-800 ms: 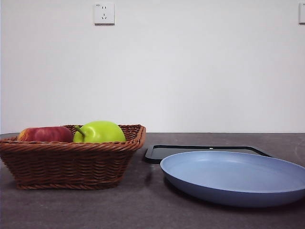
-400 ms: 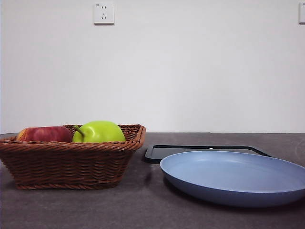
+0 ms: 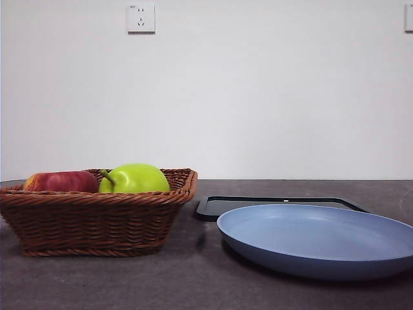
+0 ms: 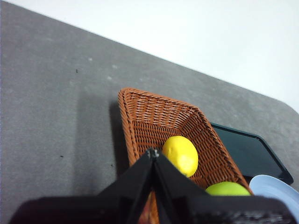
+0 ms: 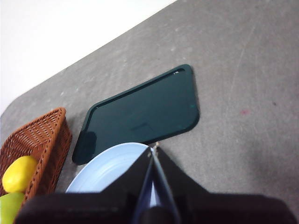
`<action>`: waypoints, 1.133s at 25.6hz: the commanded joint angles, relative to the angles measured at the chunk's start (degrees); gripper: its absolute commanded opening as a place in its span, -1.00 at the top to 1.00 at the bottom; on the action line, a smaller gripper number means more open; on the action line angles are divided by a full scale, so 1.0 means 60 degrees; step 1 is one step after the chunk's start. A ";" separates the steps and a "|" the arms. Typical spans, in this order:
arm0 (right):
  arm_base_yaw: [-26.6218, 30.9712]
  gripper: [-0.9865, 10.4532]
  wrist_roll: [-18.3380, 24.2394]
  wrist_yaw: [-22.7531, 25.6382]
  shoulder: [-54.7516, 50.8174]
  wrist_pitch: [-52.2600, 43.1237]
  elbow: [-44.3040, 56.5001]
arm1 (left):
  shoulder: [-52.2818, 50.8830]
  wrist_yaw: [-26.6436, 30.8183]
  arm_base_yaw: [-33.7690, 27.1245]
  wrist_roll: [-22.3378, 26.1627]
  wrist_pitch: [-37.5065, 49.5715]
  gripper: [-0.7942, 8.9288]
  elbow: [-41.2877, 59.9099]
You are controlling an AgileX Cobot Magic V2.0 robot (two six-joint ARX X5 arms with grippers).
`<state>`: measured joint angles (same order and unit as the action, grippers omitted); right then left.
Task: Take the lemon from the basket,put the lemon in the plate,hand out the plate
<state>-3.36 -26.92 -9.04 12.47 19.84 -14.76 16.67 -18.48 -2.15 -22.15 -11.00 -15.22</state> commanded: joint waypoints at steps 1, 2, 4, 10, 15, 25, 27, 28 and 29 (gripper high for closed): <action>-0.0015 0.82 0.0583 -0.0015 0.0641 0.0168 -0.0707 | 0.0980 -0.0357 -0.0029 0.0186 0.0127 0.82 -0.0710; -0.0015 0.82 0.0772 -0.0015 0.0969 0.0310 -0.1013 | 0.1370 -0.0597 -0.0022 0.0423 0.0120 0.82 -0.0987; -0.0015 0.82 0.1078 -0.0015 0.1545 0.0576 -0.1494 | 0.2091 -0.1111 -0.0011 0.0805 0.0113 0.82 -0.1475; -0.0015 0.82 0.2007 -0.0834 0.3461 0.1461 -0.2754 | 0.4273 -0.2769 0.0044 0.1202 -0.0244 0.82 -0.2889; -0.0015 0.82 0.2590 -0.1847 0.5071 0.2459 -0.3515 | 0.5646 -0.2969 0.0448 0.2160 -0.1668 0.82 -0.4054; -0.0015 0.52 0.3253 -0.2572 0.8051 0.3421 -0.3821 | 0.6750 -0.2903 0.1577 0.3198 -0.3177 0.43 -0.5125; -0.0018 0.40 0.3253 -0.2368 0.8411 0.3388 -0.3821 | 0.6750 -0.2834 0.1679 0.3096 -0.3184 0.15 -0.5125; -0.0029 0.37 0.3249 -0.2233 0.8612 0.3264 -0.3821 | 0.6750 -0.2769 0.1734 0.2940 -0.3195 0.05 -0.5125; -0.0036 0.37 0.3249 -0.2189 0.8786 0.3104 -0.3821 | 0.6750 -0.2630 0.1803 0.2874 -0.3202 0.00 -0.5125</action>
<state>-3.40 -8.03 -22.37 64.73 38.83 -36.97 56.77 -34.30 8.45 -4.43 -30.44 -45.01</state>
